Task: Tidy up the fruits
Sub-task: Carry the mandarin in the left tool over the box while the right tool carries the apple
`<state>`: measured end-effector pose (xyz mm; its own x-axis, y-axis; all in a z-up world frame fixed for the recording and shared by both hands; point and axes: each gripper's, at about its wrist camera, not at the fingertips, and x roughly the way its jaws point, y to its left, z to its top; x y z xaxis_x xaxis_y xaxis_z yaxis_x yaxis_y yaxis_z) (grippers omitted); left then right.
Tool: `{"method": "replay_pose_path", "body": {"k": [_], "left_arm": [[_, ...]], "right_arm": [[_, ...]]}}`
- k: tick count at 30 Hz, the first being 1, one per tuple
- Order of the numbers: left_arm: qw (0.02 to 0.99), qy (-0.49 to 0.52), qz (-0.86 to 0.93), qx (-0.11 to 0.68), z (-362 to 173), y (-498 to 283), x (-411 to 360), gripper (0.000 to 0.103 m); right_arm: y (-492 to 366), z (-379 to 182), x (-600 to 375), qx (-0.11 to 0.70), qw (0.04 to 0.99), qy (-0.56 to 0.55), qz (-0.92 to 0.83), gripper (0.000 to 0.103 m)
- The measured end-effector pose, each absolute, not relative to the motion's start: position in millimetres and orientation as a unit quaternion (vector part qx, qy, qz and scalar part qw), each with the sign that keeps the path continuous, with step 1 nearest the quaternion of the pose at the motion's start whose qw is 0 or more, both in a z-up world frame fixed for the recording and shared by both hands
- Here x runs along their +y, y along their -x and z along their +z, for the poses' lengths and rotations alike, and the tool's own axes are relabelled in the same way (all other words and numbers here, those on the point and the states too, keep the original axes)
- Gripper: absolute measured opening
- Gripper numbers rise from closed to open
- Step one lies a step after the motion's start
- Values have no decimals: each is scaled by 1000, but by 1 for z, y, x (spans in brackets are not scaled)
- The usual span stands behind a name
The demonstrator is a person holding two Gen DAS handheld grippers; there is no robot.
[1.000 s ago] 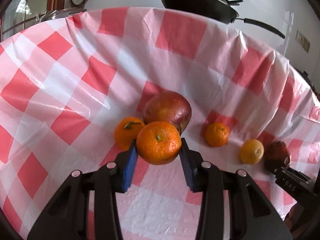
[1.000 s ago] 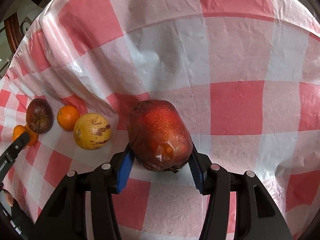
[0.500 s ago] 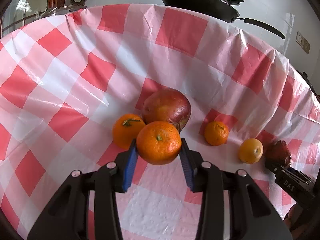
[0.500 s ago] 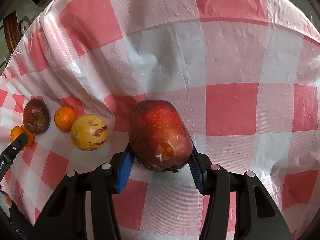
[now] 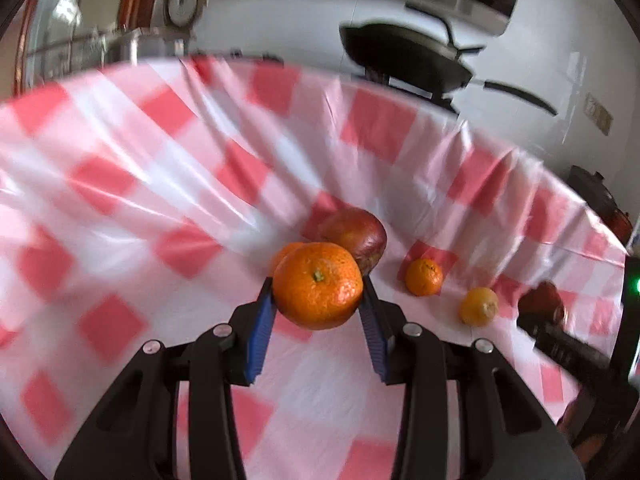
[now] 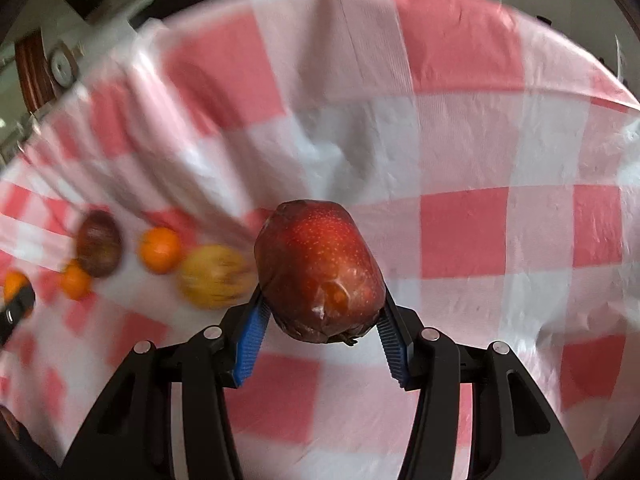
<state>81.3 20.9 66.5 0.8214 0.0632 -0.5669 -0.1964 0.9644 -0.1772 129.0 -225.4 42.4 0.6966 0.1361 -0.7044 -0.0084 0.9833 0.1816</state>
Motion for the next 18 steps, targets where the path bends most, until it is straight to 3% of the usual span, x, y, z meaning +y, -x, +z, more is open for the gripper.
{"method": "replay_pose_path", "body": {"k": [7, 18], "left_arm": [[943, 147, 64, 290, 80, 17, 78, 41], [945, 112, 73, 300, 73, 184, 162, 42]], "right_arm": [[-41, 58, -158, 394, 905, -73, 141, 51], [127, 53, -35, 402, 875, -40, 266, 51]]}}
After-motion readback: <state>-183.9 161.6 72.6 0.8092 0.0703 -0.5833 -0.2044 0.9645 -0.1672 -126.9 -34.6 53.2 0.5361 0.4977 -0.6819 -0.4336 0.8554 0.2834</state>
